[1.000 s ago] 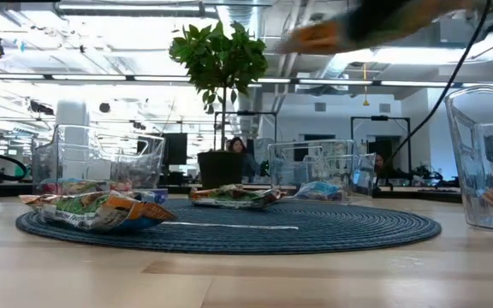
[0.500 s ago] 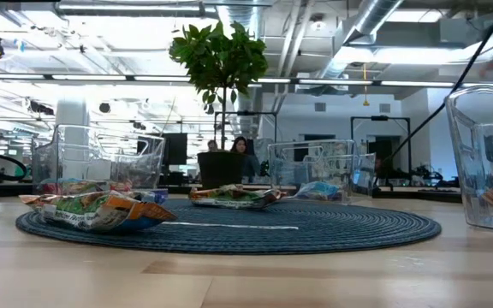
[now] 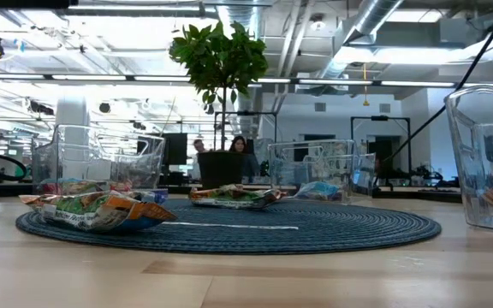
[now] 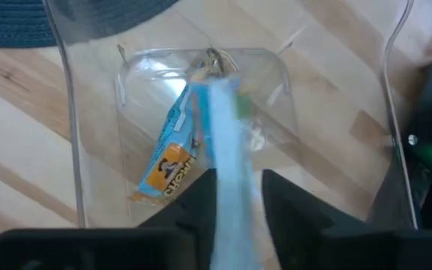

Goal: Pick and place Granola Bars by type
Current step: Put the yellow granola bar into the bottom transparent bin, then put the red granola bar into the top left transparent bin

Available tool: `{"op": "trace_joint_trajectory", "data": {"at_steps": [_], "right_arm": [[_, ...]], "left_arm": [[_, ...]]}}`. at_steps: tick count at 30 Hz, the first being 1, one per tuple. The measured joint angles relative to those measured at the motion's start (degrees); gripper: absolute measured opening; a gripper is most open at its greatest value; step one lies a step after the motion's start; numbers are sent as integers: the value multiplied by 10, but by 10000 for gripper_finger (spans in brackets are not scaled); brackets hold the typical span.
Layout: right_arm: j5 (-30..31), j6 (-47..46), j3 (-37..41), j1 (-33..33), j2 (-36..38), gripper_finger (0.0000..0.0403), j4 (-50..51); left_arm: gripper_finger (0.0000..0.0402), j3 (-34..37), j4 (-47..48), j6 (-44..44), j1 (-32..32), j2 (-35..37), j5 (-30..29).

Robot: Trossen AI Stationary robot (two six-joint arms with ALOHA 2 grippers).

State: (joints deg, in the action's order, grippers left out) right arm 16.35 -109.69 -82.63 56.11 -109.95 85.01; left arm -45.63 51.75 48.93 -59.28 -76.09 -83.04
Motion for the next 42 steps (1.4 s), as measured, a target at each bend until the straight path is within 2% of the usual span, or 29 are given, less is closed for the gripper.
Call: {"op": "trace_joint_trajectory", "data": {"at_steps": [7, 10, 15, 18, 21, 24, 30, 34, 37, 42], "right_arm": [[2, 16, 0, -4, 0, 204, 9], [32, 16, -5, -4, 0, 234, 23], [121, 36, -34, -4, 0, 243, 42], [209, 80, -53, -10, 0, 238, 38], [303, 166, -63, -28, 0, 232, -7], [354, 290, -67, -56, 0, 228, -76], [361, 551, -67, -132, 0, 223, -251], [335, 691, -67, -179, 0, 223, -358], [328, 750, -67, -199, 0, 223, -401], [326, 768, -63, -217, 0, 221, -414]], "left_arm": [[238, 0, -2, -5, 35, 0, 35], [238, 0, -2, -23, 47, 0, 64], [238, 0, -12, -59, 61, 0, 152], [238, 0, -37, -79, 64, 0, 183], [238, 0, -66, -110, 64, 0, 184], [238, 0, -93, -144, 64, 0, 183], [238, 0, -124, -193, 64, 0, 185], [238, 0, -140, -246, 75, 0, 214], [238, 0, -154, -285, 103, 0, 281], [238, 0, -170, -340, 154, 0, 368]]}}
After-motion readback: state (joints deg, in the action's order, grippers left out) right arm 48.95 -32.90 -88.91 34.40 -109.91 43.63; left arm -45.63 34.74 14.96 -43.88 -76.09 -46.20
